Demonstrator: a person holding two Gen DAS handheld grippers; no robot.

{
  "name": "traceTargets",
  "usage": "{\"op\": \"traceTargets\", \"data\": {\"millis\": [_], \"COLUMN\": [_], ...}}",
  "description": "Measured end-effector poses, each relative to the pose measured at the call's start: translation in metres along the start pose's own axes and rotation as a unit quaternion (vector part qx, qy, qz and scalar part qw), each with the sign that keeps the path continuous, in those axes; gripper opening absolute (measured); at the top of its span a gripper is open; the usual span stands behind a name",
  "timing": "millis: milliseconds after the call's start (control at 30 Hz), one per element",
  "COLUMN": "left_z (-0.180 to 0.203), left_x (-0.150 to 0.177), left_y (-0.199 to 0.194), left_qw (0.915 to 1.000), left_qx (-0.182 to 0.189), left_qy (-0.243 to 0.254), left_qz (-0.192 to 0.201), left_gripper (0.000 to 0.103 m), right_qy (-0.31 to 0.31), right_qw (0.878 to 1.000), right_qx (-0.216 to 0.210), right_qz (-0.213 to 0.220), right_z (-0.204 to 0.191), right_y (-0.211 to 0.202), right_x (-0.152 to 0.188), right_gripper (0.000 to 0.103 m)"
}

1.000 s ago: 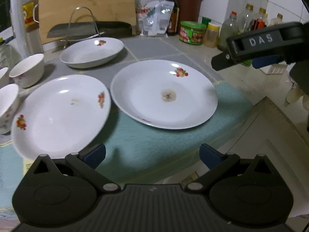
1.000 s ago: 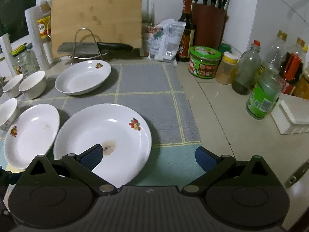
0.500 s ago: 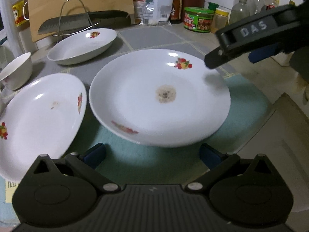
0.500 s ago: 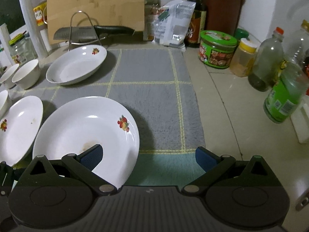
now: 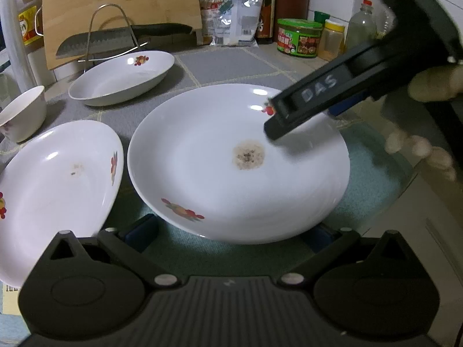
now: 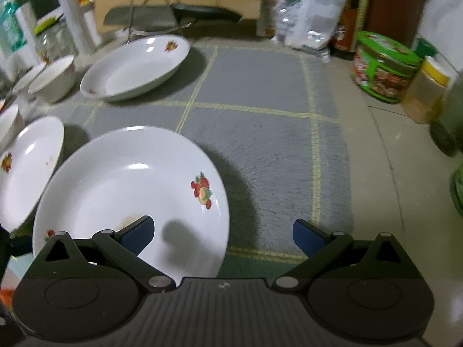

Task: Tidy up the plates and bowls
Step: 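Move the right gripper toward the rim of the brown-stained white plate, then close the right gripper on the stained plate's rim and lift it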

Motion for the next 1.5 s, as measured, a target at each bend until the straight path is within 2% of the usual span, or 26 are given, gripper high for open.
{"op": "traceTargets", "data": {"millis": [100, 233, 533, 633, 767, 1067, 1300, 1500], "left_z": [0.000, 0.000, -0.002, -0.002, -0.002, -0.001, 0.003, 0.004], "left_x": [0.003, 0.001, 0.007, 0.007, 0.007, 0.006, 0.006, 0.006], "left_y": [-0.001, -0.002, -0.003, -0.003, -0.003, -0.001, -0.002, -0.003], "left_qw": [0.9998, 0.9998, 0.9984, 0.9985, 0.9983, 0.9986, 0.9980, 0.9979], "left_qx": [0.002, 0.002, 0.007, 0.010, 0.010, 0.007, -0.004, -0.004], "left_qy": [0.004, 0.001, 0.007, 0.014, 0.016, 0.016, 0.029, 0.034], "left_qz": [0.017, 0.018, 0.055, 0.053, 0.054, 0.050, 0.055, 0.055], "left_gripper": [0.103, 0.103, 0.103, 0.103, 0.103, 0.103, 0.103, 0.103], "right_qy": [-0.024, -0.042, -0.088, -0.116, -0.149, -0.241, -0.272, -0.276], "right_qw": [1.000, 0.999, 0.995, 0.992, 0.984, 0.957, 0.939, 0.930], "right_qx": [-0.001, -0.011, -0.027, -0.038, -0.095, -0.161, -0.211, -0.243], "right_qz": [-0.012, -0.018, 0.026, 0.014, 0.019, 0.011, 0.004, -0.013], "right_z": [-0.005, -0.006, 0.000, 0.000, -0.002, -0.020, -0.028, -0.031], "right_y": [0.008, 0.009, 0.004, 0.003, -0.003, 0.004, 0.007, 0.014], "right_x": [-0.002, -0.004, 0.010, 0.008, -0.004, -0.034, -0.045, -0.052], "right_gripper": [0.103, 0.103, 0.103, 0.103, 0.103, 0.103, 0.103, 0.103]}}
Point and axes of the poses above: each gripper's, at about its wrist camera, not at the fingertips, and y roughly the way its jaws point, z to its right, x to its underside, the point moved 5 cm from there along y, roughly the way its jaws point, and after that the axes turned 14 degrees about -z, right-handed, at the moved point
